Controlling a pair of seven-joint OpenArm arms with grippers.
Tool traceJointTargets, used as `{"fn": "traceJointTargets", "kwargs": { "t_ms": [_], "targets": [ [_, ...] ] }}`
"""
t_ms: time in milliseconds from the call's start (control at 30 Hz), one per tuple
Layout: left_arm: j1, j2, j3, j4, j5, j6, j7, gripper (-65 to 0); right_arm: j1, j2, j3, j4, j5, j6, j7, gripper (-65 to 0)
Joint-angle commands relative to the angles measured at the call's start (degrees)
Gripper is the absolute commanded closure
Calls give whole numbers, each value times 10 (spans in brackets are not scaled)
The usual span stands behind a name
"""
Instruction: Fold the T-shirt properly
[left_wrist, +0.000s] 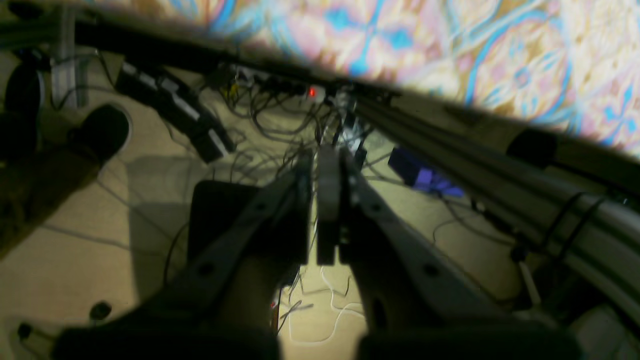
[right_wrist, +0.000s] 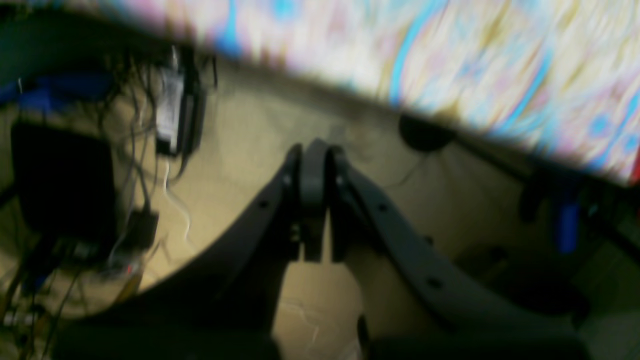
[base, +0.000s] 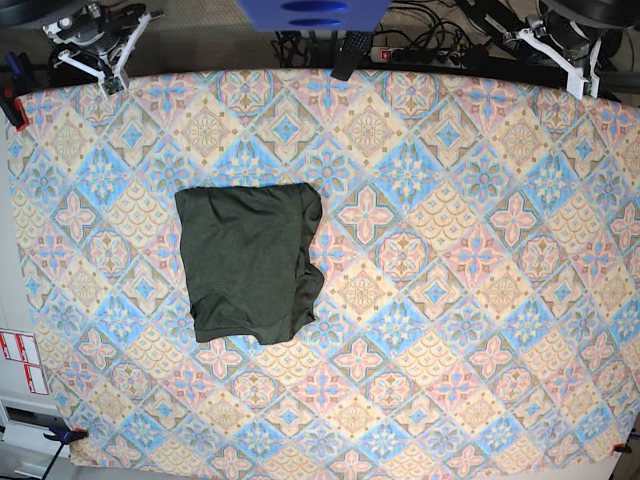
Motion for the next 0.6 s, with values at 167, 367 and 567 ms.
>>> {"fn": "traceJointTargets", "kwargs": {
  "t_ms": [167,367,567],
  "targets": [
    [45,-21,55,-18,81,-2,-26,0,-49,4,2,-35,3,0,7,0],
    [55,-25,148,-111,168,-2,-133,0,-47,4,0,-174,3,0,41,0],
    [35,-25,222,-255,219,0,-245,0,0,9,0,-344,-2,0,139,0]
  ]
}}
